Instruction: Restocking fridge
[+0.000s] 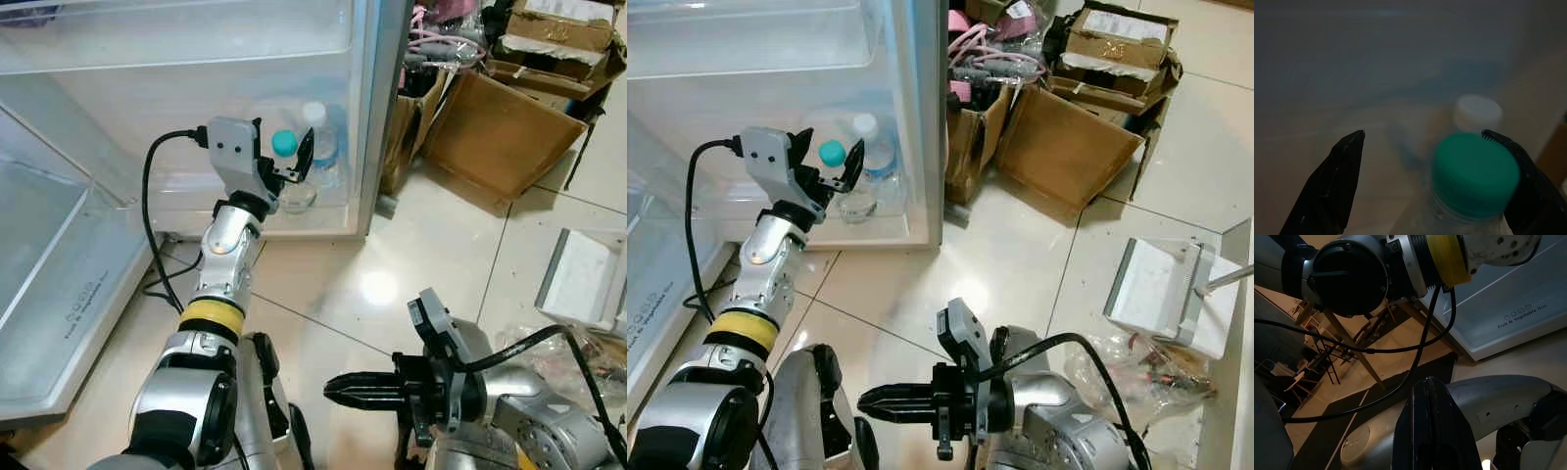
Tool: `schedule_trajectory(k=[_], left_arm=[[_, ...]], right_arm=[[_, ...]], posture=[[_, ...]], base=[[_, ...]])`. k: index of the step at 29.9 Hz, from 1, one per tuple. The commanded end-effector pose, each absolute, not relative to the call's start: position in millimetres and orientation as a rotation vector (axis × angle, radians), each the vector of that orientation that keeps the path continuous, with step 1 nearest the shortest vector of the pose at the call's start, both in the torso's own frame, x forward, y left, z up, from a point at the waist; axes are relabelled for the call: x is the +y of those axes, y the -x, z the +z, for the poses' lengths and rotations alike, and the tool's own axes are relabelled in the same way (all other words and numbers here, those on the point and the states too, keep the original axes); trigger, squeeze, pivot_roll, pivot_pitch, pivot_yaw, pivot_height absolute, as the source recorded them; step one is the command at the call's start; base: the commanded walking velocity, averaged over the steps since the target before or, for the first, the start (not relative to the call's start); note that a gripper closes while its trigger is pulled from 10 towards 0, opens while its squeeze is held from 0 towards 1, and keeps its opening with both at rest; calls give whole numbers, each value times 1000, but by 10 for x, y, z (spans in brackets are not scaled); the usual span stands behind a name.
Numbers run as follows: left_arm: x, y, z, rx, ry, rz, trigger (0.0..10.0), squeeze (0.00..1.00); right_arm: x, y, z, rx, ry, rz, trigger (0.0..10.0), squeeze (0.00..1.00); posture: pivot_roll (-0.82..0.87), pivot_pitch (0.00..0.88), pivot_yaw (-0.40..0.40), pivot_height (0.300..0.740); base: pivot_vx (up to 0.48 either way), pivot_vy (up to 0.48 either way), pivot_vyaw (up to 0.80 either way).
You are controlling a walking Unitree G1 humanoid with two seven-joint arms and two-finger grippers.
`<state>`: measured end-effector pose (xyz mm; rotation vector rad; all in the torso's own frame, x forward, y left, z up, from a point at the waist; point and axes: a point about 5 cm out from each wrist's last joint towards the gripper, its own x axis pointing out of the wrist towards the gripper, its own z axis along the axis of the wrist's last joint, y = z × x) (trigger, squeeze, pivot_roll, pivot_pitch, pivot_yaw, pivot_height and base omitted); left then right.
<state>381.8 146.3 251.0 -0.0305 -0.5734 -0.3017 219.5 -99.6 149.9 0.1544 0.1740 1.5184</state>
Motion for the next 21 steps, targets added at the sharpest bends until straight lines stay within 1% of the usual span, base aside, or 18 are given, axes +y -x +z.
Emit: schedule_trajectory(k=[1,2,3,4,11,15,17,21], left_arm=[[1734,-3780,2472,-562,58,-223,10000,55],[1805,-3768,2504,-572,71,-204,10000,0],[1805,-3768,2504,-572,71,-204,10000,0],[1905,-3741,2556,-587,100,-189,10000,0],[2036,-3651,2570,-597,86,-210,10000,0],[2273,-3423,2445,-576,76,-190,10000,0],[2302,-3396,2417,-568,80,-185,10000,0],[2525,-3195,2083,-469,143,-100,10000,0]], right_arm=[[-993,-2137,1496,171,-165,1547,10000,0],[-1000,-2142,1508,168,-162,1549,10000,0],[-1000,-2142,1508,168,-162,1549,10000,0],[-1011,-2157,1521,163,-157,1551,10000,0],[-1034,-2182,1522,161,-150,1552,10000,0],[-1099,-2227,1522,160,-141,1548,10000,0],[-1112,-2240,1520,160,-140,1545,10000,0],[-1207,-2343,1495,154,-145,1492,10000,0]], posture=[[-126,464,97,490],[-125,457,95,490],[-125,457,95,490],[-125,450,95,490],[-122,427,88,490],[-113,388,74,490],[-113,388,74,490],[-109,341,63,490]], base=[[0,0,0],[0,0,0],[0,0,0],[0,0,0],[0,0,0],[0,0,0],[0,0,0],[0,0,0]])
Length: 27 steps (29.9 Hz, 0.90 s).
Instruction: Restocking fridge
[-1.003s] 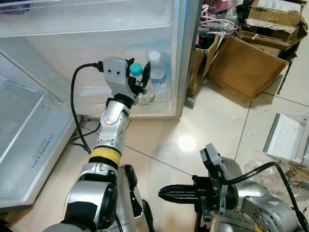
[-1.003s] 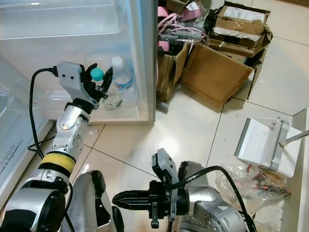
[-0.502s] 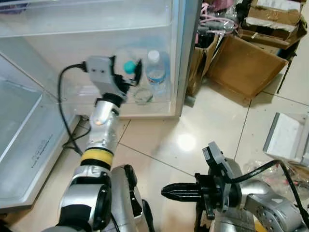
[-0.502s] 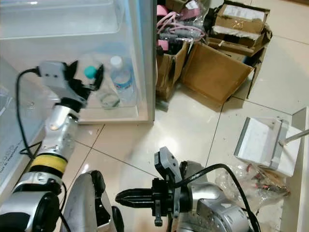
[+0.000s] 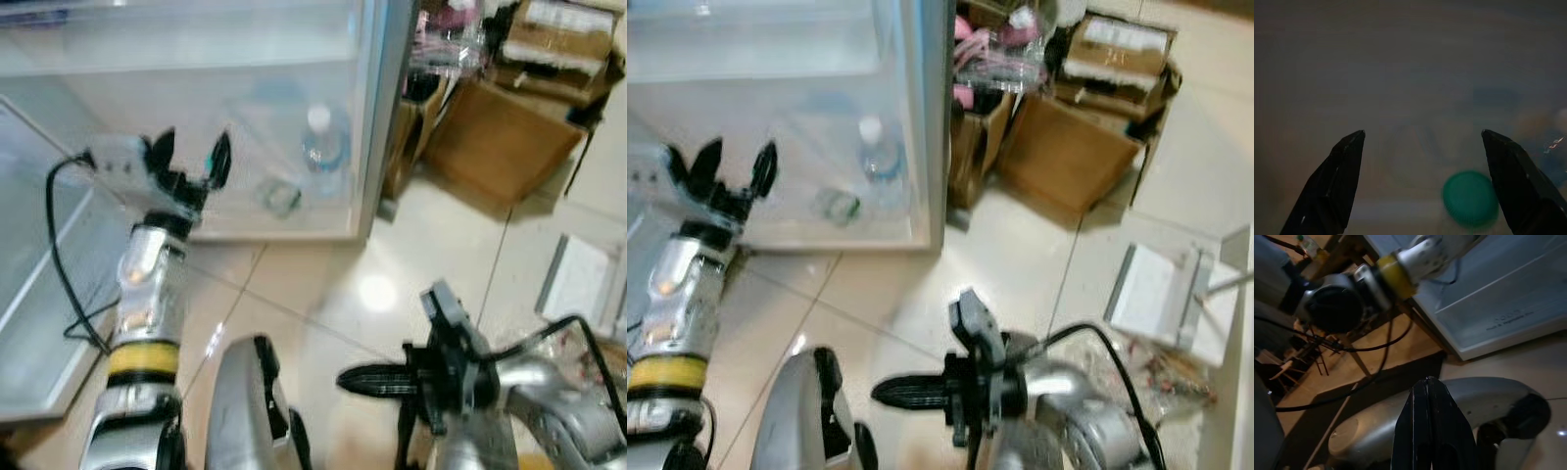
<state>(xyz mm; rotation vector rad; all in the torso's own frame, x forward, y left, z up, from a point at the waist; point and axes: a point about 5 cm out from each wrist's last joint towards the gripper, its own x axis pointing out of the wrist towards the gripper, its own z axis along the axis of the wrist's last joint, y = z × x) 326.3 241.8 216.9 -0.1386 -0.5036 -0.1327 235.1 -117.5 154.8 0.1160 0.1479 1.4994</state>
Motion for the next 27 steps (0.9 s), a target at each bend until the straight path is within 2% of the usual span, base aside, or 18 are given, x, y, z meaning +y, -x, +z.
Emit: schedule_trajectory(k=[1,5,9,10,14,15,17,20,22,26,27], left_arm=[[2525,-3195,2083,-469,143,-100,10000,0],[2796,-3015,1761,-384,167,22,10000,0],[2886,-2930,1497,-292,210,70,10000,0],[2944,-2851,1275,-211,228,100,10000,0],[2971,-2802,1148,-166,244,119,10000,0],[3003,-2691,813,-49,259,165,10000,0],[3013,-2576,558,42,266,204,10000,0],[3023,-2454,356,115,284,249,10000,0],[3011,-2248,64,231,312,303,10000,0],[2997,-2119,-82,297,323,337,10000,0],[2974,-1975,-227,373,325,367,10000,0]], right_arm=[[-1207,-2343,1495,154,-145,1492,10000,0],[-1336,-2439,1346,180,-176,1396,10000,0],[-1439,-2500,1193,206,-202,1310,10000,0],[-1538,-2570,1080,218,-208,1207,10000,0],[-1599,-2610,1008,229,-203,1149,10000,0],[-1800,-2742,825,254,-210,920,10000,0],[-1945,-2778,669,279,-258,782,10000,0],[-2071,-2758,495,315,-309,665,10000,0],[-2212,-2664,236,396,-350,509,10000,0],[-2263,-2589,117,439,-366,449,10000,0],[-2296,-2518,18,476,-373,404,10000,0]], posture=[[-109,341,63,490],[-96,306,56,490],[-98,269,62,490],[-100,249,69,490],[-100,245,69,490],[-98,207,67,490],[-106,189,65,490],[-107,175,62,490],[-109,146,54,490],[-108,141,51,490],[-110,129,42,490]], base=[[0,0,0],[0,0,0],[0,0,0],[0,0,0],[0,0,0],[0,0,0],[0,0,0],[0,0,0],[0,0,0],[0,0,0],[0,0,0]])
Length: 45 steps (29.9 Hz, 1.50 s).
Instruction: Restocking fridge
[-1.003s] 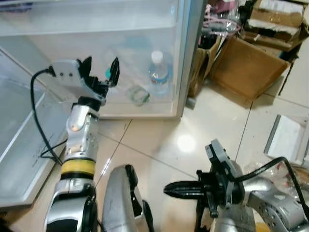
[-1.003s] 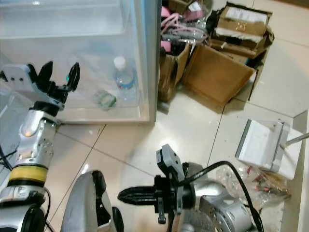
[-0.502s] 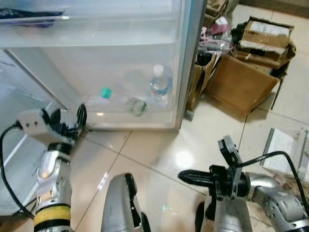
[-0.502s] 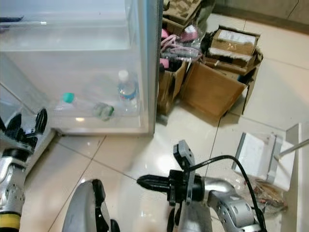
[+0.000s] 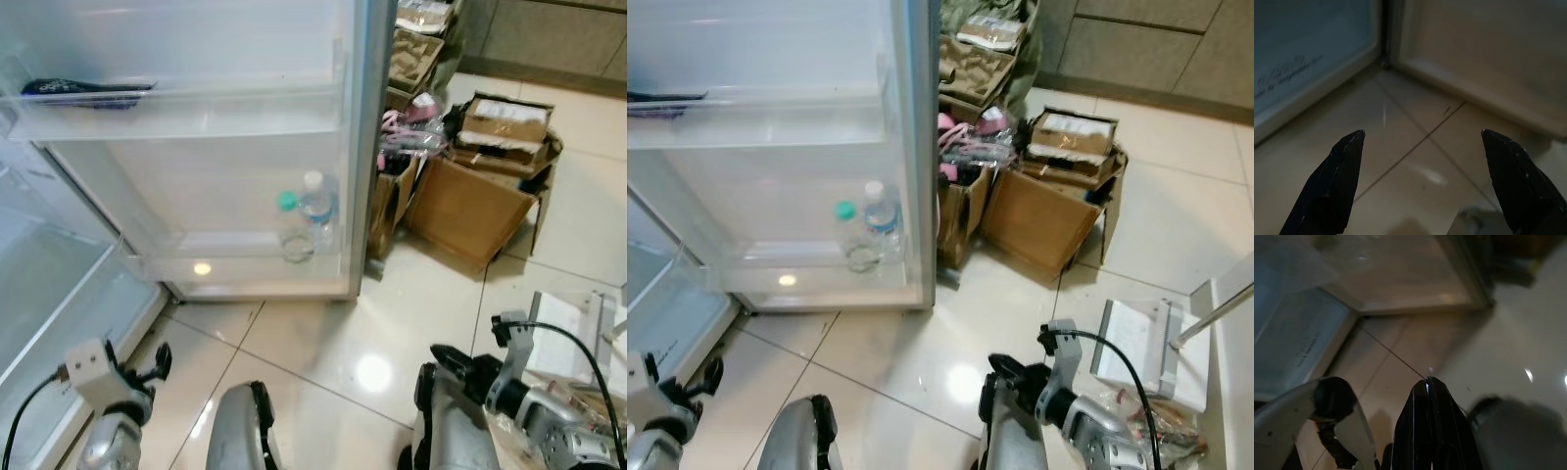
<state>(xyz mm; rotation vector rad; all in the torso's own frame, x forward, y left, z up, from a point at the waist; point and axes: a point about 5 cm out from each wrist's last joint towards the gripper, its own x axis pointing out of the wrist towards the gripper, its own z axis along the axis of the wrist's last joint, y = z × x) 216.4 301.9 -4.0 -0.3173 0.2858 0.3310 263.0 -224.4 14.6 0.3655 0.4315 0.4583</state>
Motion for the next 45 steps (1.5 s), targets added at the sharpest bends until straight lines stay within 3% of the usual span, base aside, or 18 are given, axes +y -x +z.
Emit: schedule_trajectory(k=[1,14,21,35,45], left_arm=[[2963,-1904,-295,411,326,381,10000,0],[2823,-1346,-715,671,346,480,10000,0],[2778,-1107,-834,781,328,517,10000,0],[2844,-1025,-854,831,321,586,10000,0],[2749,-1126,-870,863,303,539,10000,0]], right_arm=[[-2306,-2492,-20,491,-378,386,10000,0],[-2391,-2310,-284,625,-332,255,10000,0],[-2427,-2146,-403,664,-406,202,10000,0],[-2258,-1861,-663,820,-418,138,10000,0],[-2216,-1852,-704,850,-435,67,10000,0]], posture=[[-110,124,35,490],[-120,71,17,490],[-114,36,12,505],[-83,0,12,571],[-90,0,20,609]], base=[[0,0,0],[0,0,0],[0,0,0],[0,0,0],[0,0,0]])
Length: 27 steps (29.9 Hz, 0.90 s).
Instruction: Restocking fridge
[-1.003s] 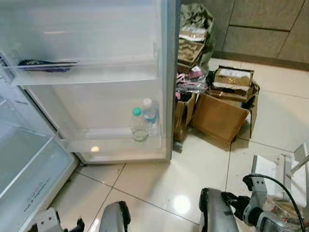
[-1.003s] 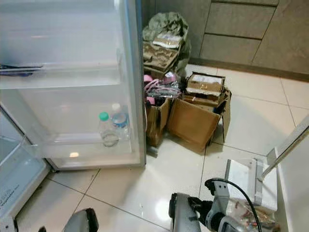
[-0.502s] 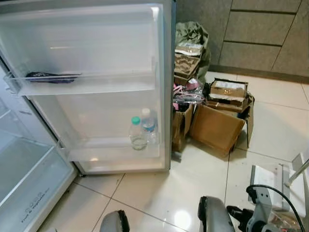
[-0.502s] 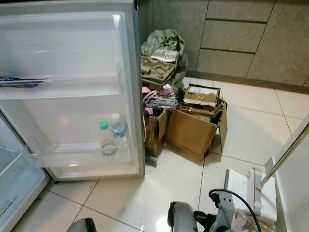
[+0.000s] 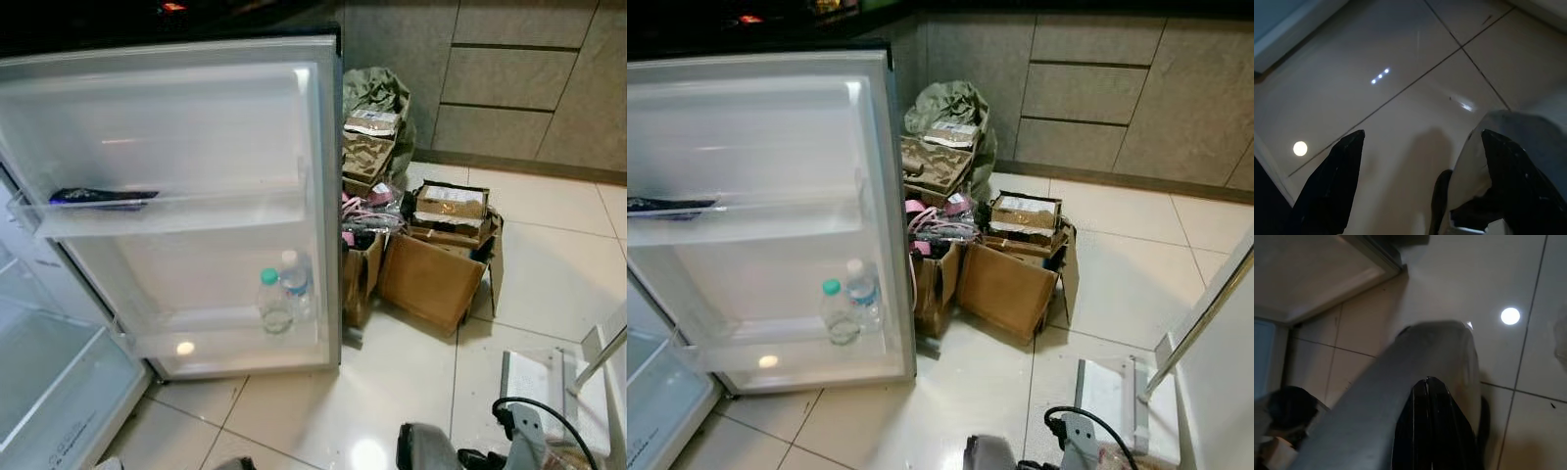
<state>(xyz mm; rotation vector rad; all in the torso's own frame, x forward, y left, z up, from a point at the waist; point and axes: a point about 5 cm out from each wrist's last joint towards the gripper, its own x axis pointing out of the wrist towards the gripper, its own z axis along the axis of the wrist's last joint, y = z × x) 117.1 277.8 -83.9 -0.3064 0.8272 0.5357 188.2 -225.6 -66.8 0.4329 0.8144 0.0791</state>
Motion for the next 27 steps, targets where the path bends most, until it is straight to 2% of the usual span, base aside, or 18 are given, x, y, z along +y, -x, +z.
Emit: schedule_trajectory(k=[1,11,13,27], left_arm=[[2743,-1128,-873,868,300,539,10000,0],[2723,-1078,-901,899,303,557,10000,0],[2693,-1099,-904,898,297,542,10000,0],[2647,-1105,-920,915,291,524,10000,0]], right_arm=[[-2215,-1848,-708,855,-432,62,10000,0],[-2229,-1848,-701,838,-435,61,10000,0],[-2199,-1852,-692,824,-473,101,10000,0],[-2207,-1905,-664,804,-451,100,10000,0]], posture=[[-90,0,20,609],[-92,0,19,609],[-92,0,19,624],[-92,0,16,680]], base=[[0,0,0],[-48,0,0],[0,0,0],[0,0,0]])
